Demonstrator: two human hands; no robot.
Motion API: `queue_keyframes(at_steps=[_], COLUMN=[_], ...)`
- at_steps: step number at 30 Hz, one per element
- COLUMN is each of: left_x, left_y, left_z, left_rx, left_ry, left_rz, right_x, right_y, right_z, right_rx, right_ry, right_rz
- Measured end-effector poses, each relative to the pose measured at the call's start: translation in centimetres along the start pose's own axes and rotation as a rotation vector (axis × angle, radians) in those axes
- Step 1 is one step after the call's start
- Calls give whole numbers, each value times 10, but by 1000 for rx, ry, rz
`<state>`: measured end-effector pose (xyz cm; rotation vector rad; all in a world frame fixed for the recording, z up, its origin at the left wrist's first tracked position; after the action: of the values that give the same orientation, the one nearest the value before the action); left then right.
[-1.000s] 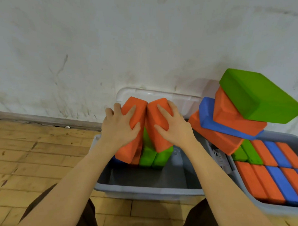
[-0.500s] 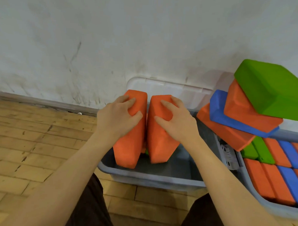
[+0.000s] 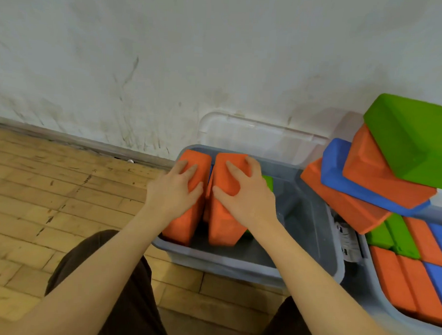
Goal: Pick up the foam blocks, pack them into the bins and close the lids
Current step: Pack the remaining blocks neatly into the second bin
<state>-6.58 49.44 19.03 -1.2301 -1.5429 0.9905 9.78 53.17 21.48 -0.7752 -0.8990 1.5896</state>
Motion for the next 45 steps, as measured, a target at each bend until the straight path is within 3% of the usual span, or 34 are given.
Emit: queue_keyframes(at_steps=[9,21,24,30,37,40,45], left_x=[6,-15,-28,-32,-24,-12,24], left_y=[-3,37,45,68,84,79,78], left_z=[15,18,17,31,46,36,23], left_rx=[-32,92,76,-88,27,118,89], left_ry=[-3,152,204,181,184,230,122], left_rz=[-36,141,98,120,181,106,14], right_x=[7,-9,-12,-5,0,1,19], right_y=[12,95,99,102,117,120,119], right_z=[-4,-22,-33,-45,-47,-48,-55], right_rx=[80,18,77,133,56,23,-9], right_ry=[68,97,117,146,147,106,99], right_rz=[3,41,38,42,70,65,-19])
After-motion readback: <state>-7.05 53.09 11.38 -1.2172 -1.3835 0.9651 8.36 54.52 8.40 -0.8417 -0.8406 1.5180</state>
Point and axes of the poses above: each hand's wrist, its own x-axis towards the middle knuckle, its own y-axis out of the palm, z = x × y, the point moved 5 cm from there along x, towards the middle knuckle, and after that the axes turned 13 degrees about y, right-handed, at the moved point
